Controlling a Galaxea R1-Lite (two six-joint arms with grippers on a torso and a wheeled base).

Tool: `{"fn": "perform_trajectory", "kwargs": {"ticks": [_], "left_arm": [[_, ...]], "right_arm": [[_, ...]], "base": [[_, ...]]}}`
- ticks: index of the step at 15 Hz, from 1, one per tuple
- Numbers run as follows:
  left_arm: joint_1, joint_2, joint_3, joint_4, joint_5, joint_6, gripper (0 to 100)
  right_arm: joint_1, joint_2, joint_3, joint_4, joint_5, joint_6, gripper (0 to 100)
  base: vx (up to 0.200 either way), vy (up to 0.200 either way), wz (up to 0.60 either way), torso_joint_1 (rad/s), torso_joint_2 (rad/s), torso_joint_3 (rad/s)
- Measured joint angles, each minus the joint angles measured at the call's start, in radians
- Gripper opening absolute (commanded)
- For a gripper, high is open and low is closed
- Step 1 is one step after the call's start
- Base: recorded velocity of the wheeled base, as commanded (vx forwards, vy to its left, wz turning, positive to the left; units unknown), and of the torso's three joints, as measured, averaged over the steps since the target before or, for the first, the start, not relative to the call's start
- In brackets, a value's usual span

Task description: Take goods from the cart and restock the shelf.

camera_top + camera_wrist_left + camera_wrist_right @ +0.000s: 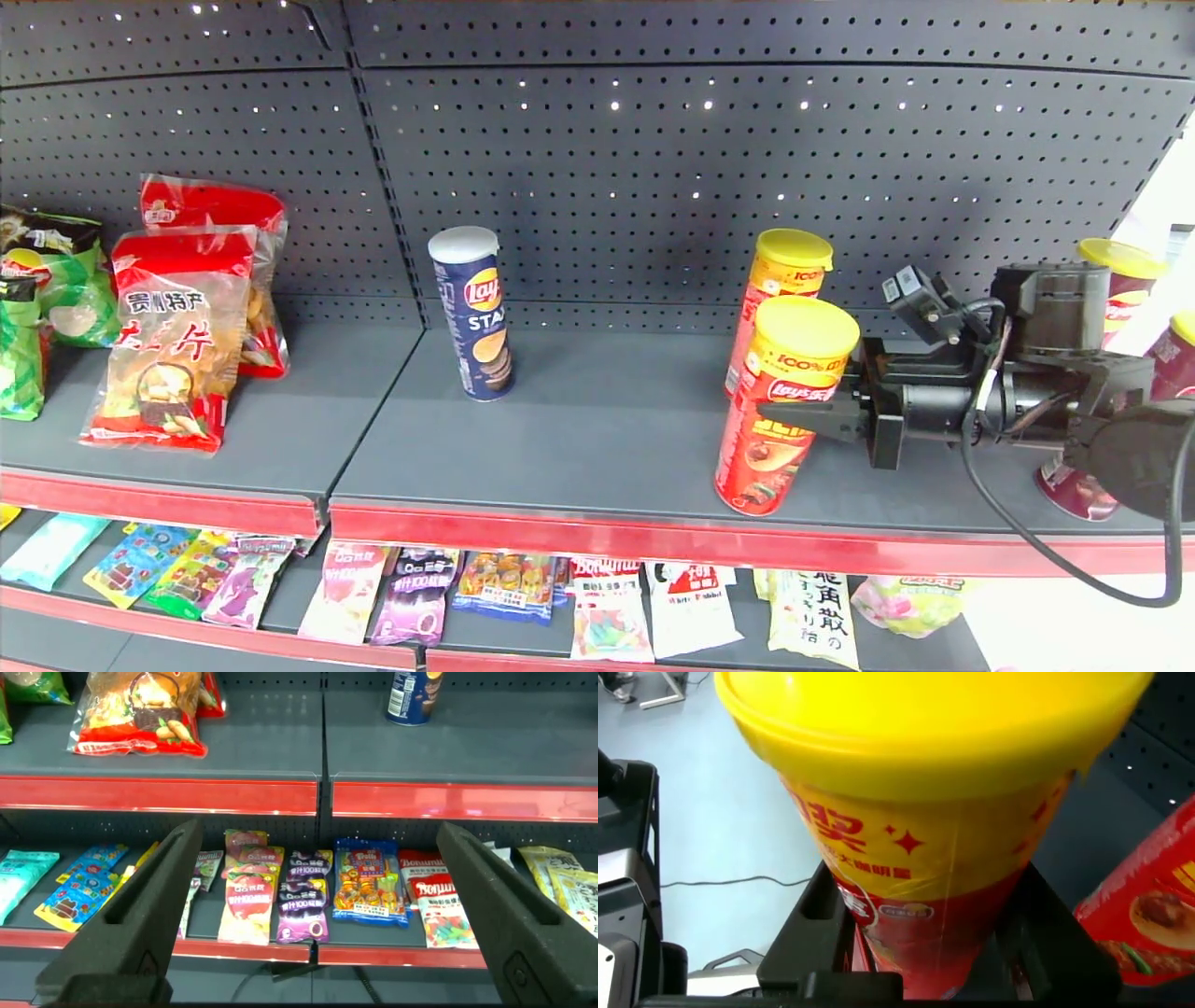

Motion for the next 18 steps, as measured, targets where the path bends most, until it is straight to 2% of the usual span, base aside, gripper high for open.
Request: {"fn": "perform_trajectory", "kwargs": {"ticks": [4, 18], "left_arm": [[0.0, 0.0, 0.0, 0.0, 0.0, 0.0, 100], [0.0, 0.0, 0.0, 0.0, 0.0, 0.0, 100]], "right_arm": [[-0.031, -0.024, 0.036, -0.001, 0.0, -0.01, 0], [-0.029, -0.026, 0.056, -0.005, 0.001, -0.034, 0]], "base": [[0.0, 0.0, 0.0, 0.0, 0.0, 0.0], [0.0, 0.0, 0.0, 0.0, 0.0, 0.0]]}}
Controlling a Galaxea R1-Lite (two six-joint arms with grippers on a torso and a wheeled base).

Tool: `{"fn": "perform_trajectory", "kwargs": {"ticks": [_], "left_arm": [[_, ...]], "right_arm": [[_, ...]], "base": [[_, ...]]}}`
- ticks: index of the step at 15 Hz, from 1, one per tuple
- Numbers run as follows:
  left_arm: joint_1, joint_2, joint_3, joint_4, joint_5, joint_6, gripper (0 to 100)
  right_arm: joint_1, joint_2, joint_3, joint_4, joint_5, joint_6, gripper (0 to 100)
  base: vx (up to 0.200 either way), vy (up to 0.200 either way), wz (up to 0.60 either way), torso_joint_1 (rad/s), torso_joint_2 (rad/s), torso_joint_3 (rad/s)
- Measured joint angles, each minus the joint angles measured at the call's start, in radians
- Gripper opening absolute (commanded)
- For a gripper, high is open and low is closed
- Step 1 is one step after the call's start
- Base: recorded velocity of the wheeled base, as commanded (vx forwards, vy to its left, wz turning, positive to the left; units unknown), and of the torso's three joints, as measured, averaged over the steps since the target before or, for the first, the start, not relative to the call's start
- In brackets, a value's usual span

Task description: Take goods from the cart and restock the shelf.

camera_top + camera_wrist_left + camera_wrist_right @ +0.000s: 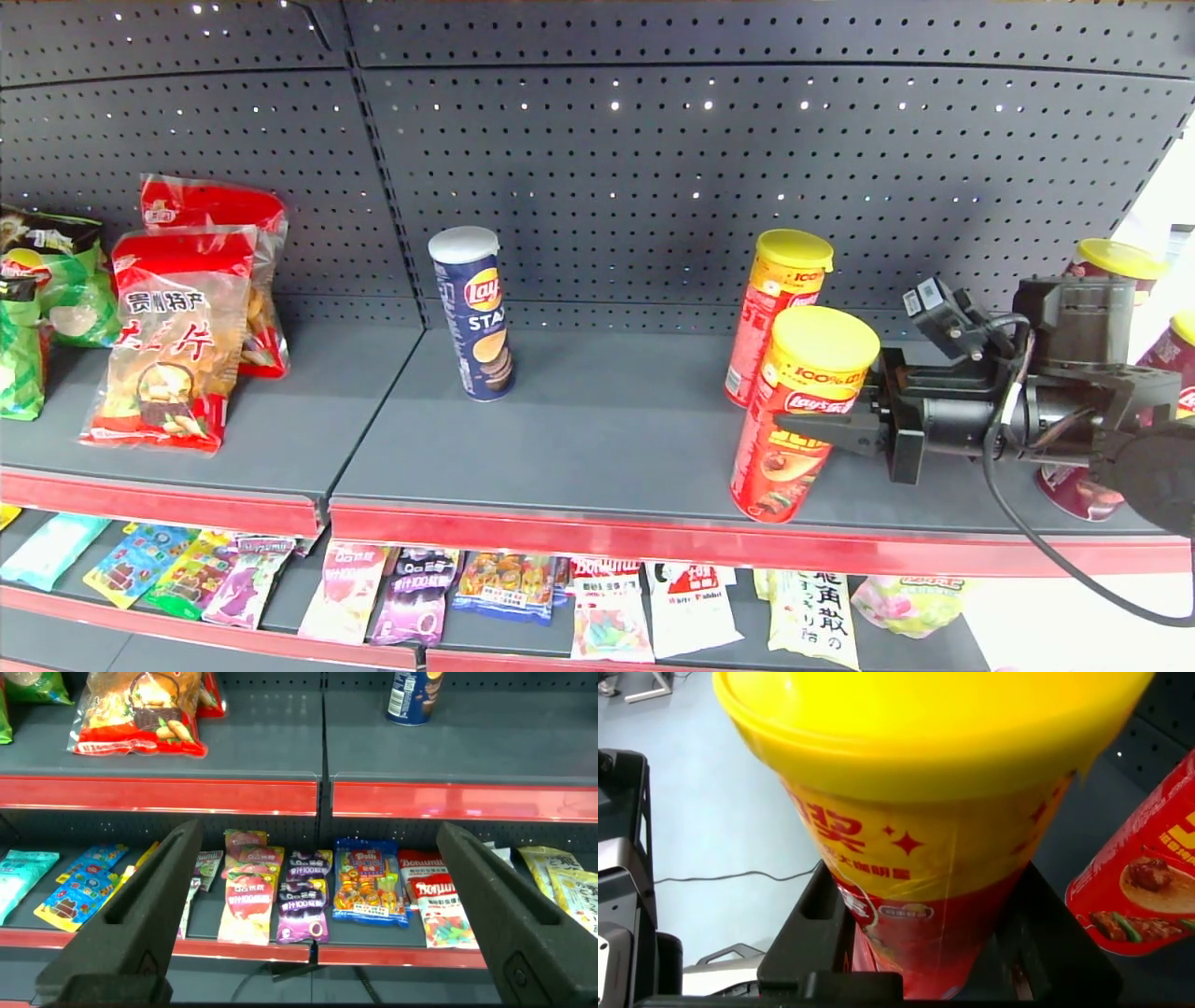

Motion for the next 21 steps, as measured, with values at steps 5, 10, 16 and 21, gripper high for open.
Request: {"fn": "perform_trajectory", "kwargs": {"ticks": [5, 10, 16, 21], "left_arm": [[0.0, 0.0, 0.0, 0.0, 0.0, 0.0, 100], [0.0, 0.0, 0.0, 0.0, 0.0, 0.0, 100], [0.0, 0.0, 0.0, 0.0, 0.0, 0.0, 100], [0.0, 0.0, 0.0, 0.0, 0.0, 0.0, 100]], "right_arm": [[0.0, -0.002, 0.014, -0.002, 0.0, 0.0, 0], [0.002, 0.0, 0.015, 0.006, 0.0, -0.002, 100], [-0.004, -0.005, 0.015, 0.004, -0.001, 0.001, 100], [-0.044, -0.055, 0.083, 0.004, -0.003, 0.011, 100]], "base": [[0.0, 0.0, 0.0, 0.0, 0.0, 0.0], [0.0, 0.0, 0.0, 0.0, 0.0, 0.0], [0.0, 0.0, 0.0, 0.0, 0.0, 0.0], [0.0, 0.0, 0.0, 0.0, 0.0, 0.0]]}}
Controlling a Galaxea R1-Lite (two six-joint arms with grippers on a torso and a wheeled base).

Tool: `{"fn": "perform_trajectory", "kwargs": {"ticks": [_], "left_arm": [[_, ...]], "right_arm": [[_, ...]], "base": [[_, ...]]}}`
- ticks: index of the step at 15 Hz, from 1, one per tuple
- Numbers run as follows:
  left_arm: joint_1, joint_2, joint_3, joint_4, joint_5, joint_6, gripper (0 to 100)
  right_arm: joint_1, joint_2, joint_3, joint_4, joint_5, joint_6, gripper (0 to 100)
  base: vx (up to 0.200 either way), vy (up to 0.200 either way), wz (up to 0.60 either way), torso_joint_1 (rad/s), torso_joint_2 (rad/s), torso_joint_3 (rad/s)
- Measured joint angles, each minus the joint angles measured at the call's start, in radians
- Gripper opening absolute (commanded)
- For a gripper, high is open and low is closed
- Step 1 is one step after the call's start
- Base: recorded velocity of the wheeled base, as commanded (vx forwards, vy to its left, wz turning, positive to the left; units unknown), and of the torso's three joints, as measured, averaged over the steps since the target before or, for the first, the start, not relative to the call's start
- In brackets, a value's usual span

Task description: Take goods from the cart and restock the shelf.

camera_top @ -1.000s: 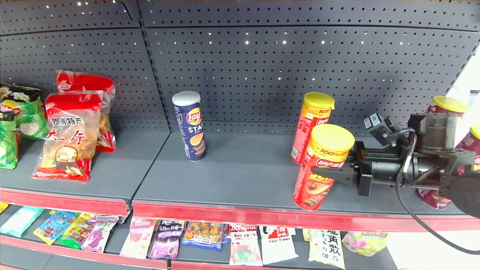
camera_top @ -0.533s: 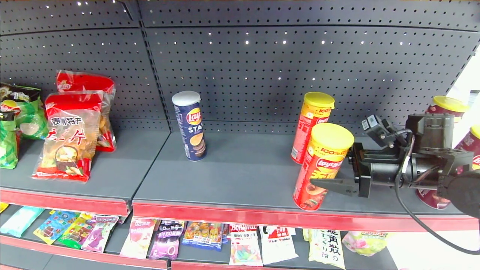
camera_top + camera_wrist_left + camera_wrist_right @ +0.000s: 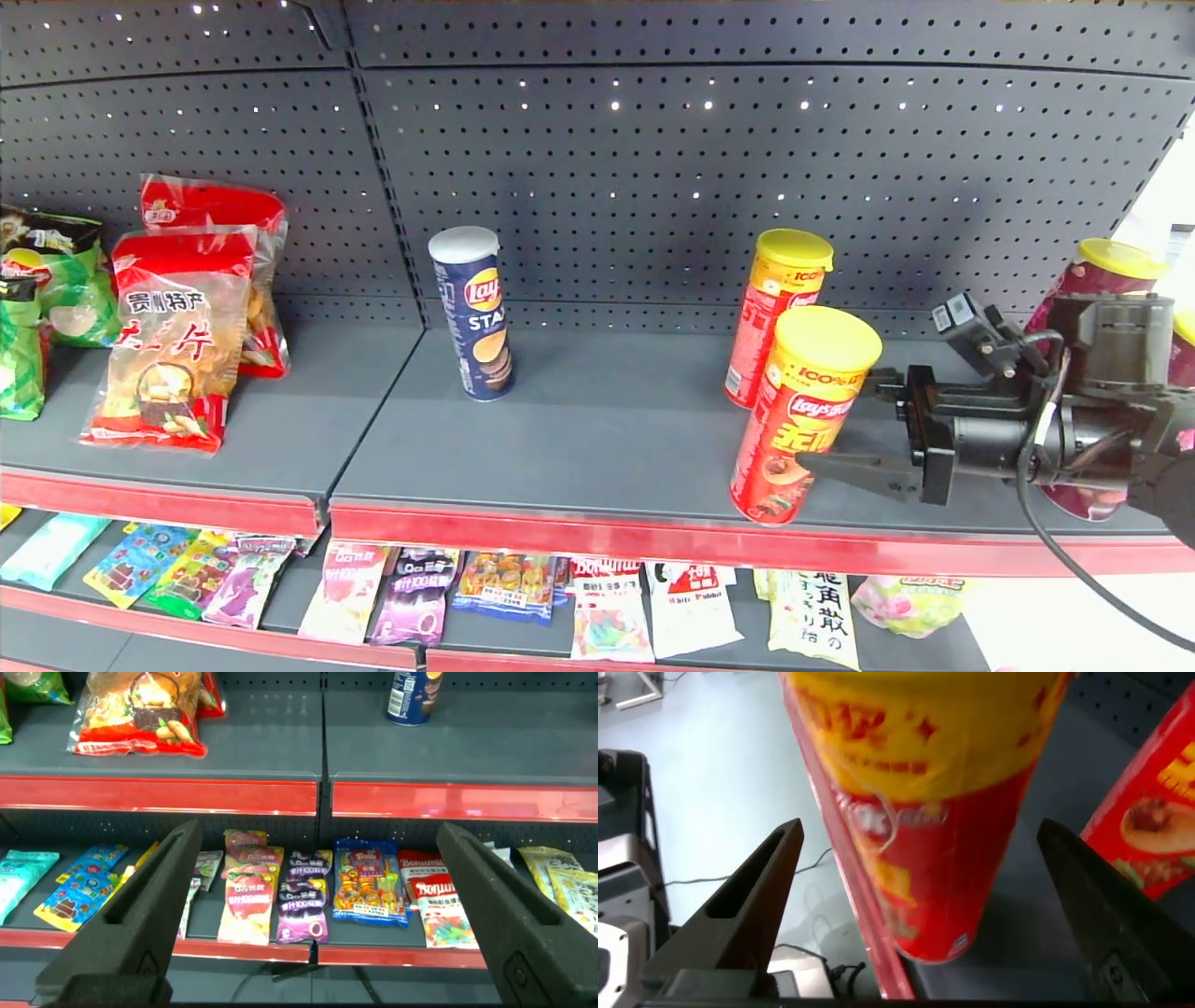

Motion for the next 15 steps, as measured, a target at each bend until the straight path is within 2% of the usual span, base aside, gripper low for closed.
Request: {"fn": "perform_trajectory", "kwargs": {"ticks": [9, 15], "left_arm": [[0.0, 0.0, 0.0, 0.0, 0.0, 0.0, 100], [-0.001, 0.0, 0.0, 0.0, 0.0, 0.0, 100]], "right_arm": [[-0.07, -0.118, 0.17, 0.009, -0.027, 0.053, 100], [-0.076, -0.143, 0.234, 0.012, -0.21, 0.077, 100]], "base": [[0.0, 0.0, 0.0, 0.0, 0.0, 0.0], [0.0, 0.0, 0.0, 0.0, 0.0, 0.0]]}}
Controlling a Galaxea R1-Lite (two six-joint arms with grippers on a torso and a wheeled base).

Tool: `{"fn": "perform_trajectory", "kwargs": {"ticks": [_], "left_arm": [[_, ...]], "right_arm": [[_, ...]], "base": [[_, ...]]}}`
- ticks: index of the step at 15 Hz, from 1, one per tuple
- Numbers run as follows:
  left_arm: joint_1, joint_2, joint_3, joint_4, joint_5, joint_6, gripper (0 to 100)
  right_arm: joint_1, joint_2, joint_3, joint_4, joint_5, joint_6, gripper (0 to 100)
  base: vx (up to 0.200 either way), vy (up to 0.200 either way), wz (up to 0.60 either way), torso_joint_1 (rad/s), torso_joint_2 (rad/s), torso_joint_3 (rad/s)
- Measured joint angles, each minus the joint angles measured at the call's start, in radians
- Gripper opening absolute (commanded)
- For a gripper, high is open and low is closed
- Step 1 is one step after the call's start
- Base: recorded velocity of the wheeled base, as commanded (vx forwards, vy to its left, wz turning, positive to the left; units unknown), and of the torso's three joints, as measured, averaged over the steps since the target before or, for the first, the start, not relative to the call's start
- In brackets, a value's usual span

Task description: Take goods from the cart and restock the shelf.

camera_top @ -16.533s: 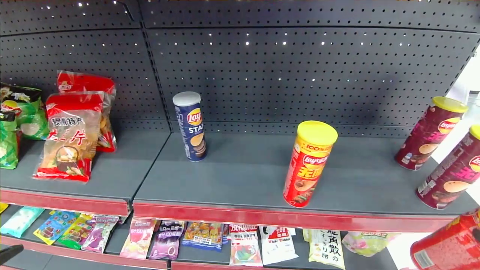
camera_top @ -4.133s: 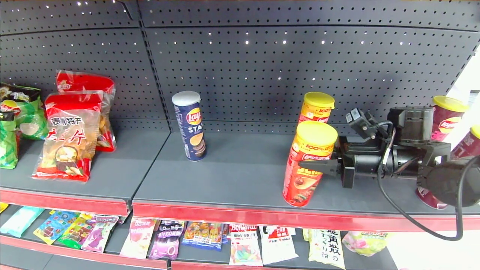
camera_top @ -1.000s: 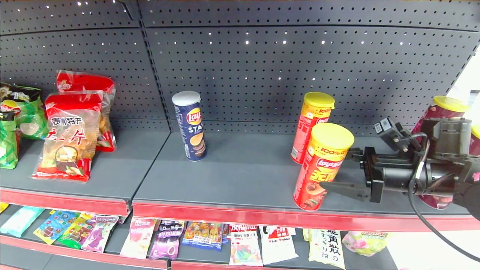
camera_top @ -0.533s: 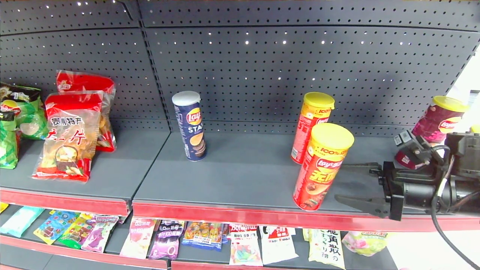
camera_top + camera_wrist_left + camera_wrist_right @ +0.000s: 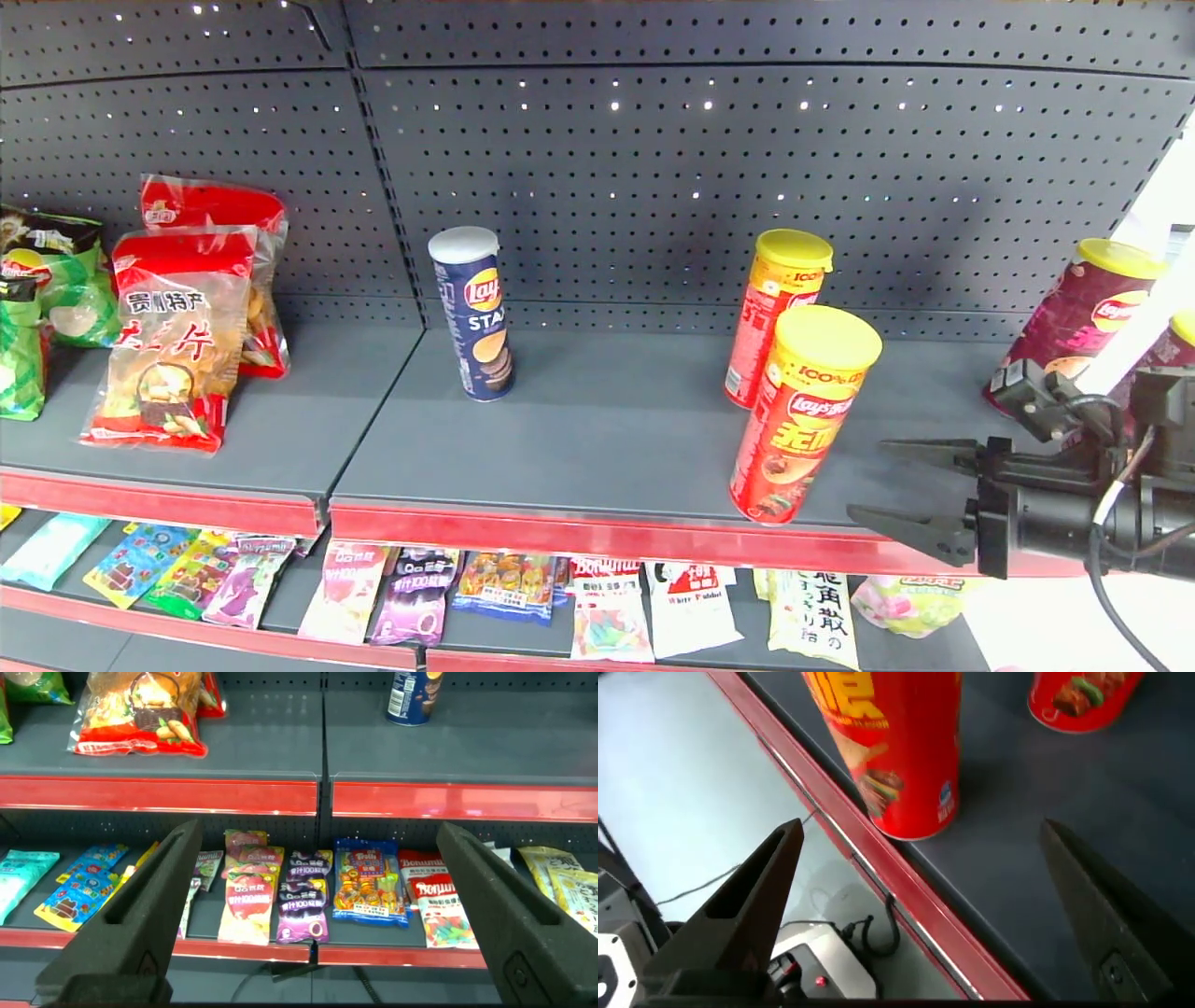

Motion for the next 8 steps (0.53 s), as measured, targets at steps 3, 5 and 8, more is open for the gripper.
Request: {"fn": "perform_trajectory", "kwargs": {"ticks": [3, 5, 8], "left_arm": [[0.0, 0.0, 0.0, 0.0, 0.0, 0.0, 100], [0.0, 0.0, 0.0, 0.0, 0.0, 0.0, 100], [0.0, 0.0, 0.0, 0.0, 0.0, 0.0, 100]], "right_arm": [[0.003, 0.017, 0.008, 0.001, -0.053, 0.0, 100], [0.003, 0.038, 0.008, 0.001, -0.089, -0.003, 100], [0.006, 0.068, 0.007, 0.001, -0.164, -0.01, 100]], "base": [[0.0, 0.0, 0.0, 0.0, 0.0, 0.0], [0.0, 0.0, 0.0, 0.0, 0.0, 0.0], [0.0, 0.0, 0.0, 0.0, 0.0, 0.0]]}}
